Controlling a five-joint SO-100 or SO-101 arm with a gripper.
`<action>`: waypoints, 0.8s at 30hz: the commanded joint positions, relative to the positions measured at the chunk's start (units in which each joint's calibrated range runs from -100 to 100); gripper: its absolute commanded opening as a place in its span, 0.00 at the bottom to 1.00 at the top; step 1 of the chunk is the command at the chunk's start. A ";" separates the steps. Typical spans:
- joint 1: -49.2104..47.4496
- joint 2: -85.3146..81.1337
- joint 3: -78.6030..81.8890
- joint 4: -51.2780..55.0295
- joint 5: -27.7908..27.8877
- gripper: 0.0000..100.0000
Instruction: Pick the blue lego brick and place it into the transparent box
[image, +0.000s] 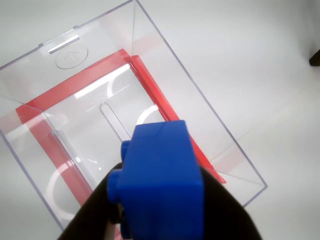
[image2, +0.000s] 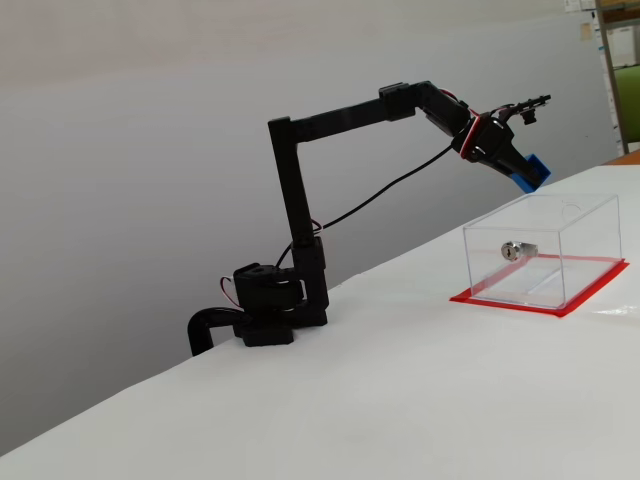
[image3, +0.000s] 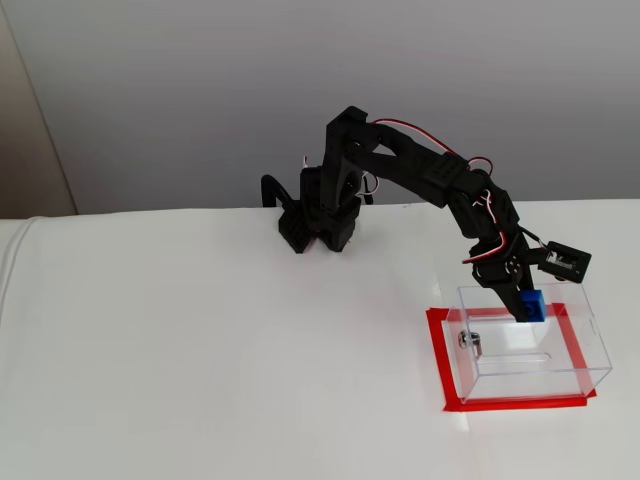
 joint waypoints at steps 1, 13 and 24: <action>-0.10 -0.60 -3.93 -0.17 -0.20 0.03; -0.10 -0.85 -3.75 -0.17 -0.15 0.13; -0.10 -0.77 -3.75 -0.69 -0.15 0.13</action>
